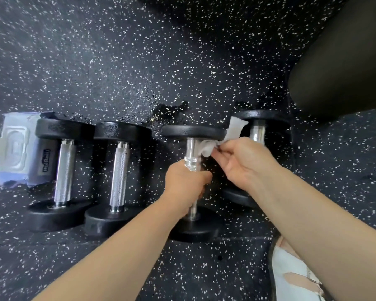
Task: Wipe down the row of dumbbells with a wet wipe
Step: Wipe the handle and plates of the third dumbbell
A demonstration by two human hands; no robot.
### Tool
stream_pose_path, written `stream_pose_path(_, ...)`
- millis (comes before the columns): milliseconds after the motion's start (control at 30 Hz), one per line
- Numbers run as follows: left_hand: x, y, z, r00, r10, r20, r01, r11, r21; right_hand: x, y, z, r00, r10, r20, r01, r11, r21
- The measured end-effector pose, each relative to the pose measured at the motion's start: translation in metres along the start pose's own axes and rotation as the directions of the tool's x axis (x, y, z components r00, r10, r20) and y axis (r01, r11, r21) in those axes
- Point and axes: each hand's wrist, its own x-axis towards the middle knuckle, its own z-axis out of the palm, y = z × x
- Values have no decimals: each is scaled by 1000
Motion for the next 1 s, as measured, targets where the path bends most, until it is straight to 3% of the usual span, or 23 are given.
stream_pose_path(133,4,-3,-7,1000,-12,-15,13,1000,17,-1,-1,1,999,-20,-43,15,994,-109)
stream_pose_path(200,4,-6,-10,998,-56,9,56,998,-16,6,2,-3,992,-88,-87,56,944,-325)
stream_pose_path(233,4,-7,-11,997,-76,27,77,997,-30,10,1,-9,973,-206,-101,126,849,-514)
stream_pose_path(300,8,-11,-12,995,-94,33,95,995,-29,14,-7,-21,854,-520,36,297,429,-853)
stream_pose_path(333,11,-13,-13,995,-99,22,99,995,-19,15,-11,-26,772,-618,150,349,214,-912)
stream_pose_path(400,14,-15,-15,994,-107,6,107,994,-7,12,-18,-27,664,-668,337,360,-109,-926)
stream_pose_path(467,15,-16,-16,994,-112,5,112,994,6,11,-17,-23,687,-576,443,243,-392,-887)
stream_pose_path(500,16,-17,-16,994,-112,2,112,994,15,13,-12,-23,723,-517,459,218,-459,-861)
stream_pose_path(567,16,-18,-15,996,-88,-13,89,995,50,13,0,-21,751,-446,487,279,-454,-846)
stream_pose_path(667,20,-22,-14,998,-30,-51,38,988,152,4,9,-13,695,-490,526,498,-199,-844)
stream_pose_path(800,21,-24,-15,999,17,-51,-6,979,205,-6,14,-11,655,-460,600,649,-65,-758)
stream_pose_path(933,20,-25,-18,999,37,-11,-33,961,276,-6,20,-18,489,-560,669,812,12,-584)
stream_pose_path(1000,19,-25,-21,999,44,21,-49,944,325,-5,19,-19,423,-551,719,858,-11,-513)
